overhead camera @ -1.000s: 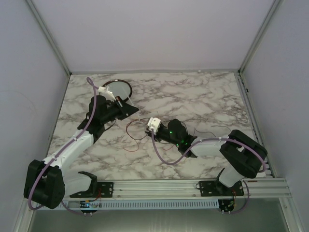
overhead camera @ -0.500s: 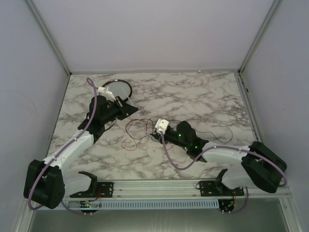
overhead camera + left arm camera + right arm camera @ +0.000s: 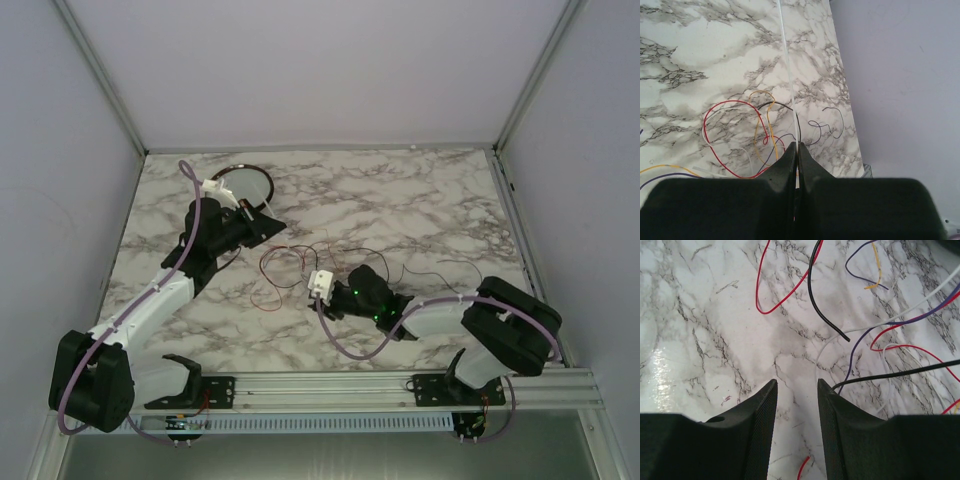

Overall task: Zip-tie the wires
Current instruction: Adjust the cable at the center of the board.

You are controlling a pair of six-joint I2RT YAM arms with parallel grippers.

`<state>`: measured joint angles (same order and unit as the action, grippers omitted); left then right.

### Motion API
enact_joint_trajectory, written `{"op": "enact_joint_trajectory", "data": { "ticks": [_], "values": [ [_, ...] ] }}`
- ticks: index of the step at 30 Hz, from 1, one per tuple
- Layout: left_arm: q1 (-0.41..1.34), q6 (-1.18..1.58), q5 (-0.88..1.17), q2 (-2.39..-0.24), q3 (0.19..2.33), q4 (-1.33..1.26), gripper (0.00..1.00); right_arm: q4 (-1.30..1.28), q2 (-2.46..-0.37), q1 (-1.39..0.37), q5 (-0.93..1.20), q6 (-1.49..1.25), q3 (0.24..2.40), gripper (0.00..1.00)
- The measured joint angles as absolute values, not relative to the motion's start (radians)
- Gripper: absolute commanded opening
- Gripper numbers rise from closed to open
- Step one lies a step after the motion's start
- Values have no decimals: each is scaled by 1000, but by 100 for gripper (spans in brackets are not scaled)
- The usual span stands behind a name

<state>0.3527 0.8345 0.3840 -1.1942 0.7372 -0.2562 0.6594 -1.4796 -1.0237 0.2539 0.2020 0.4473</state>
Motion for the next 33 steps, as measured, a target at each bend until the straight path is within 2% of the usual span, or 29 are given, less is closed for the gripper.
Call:
{"op": "enact_joint_trajectory", "data": {
  "ticks": [20,22,28,33],
  "values": [
    [356,840,384,-1193,737,-257,0,648,-1671,-1023,241,252,605,37],
    [356,841,384,-1188,737,-257,0,642,-1685,-1019,237,252,615,33],
    [356,843,384,-1174,737,-257,0,627,-1699,-1010,211,253,622,9],
    [356,843,384,-1174,737,-257,0,627,-1699,-999,181,249,622,4]
  ]
}}
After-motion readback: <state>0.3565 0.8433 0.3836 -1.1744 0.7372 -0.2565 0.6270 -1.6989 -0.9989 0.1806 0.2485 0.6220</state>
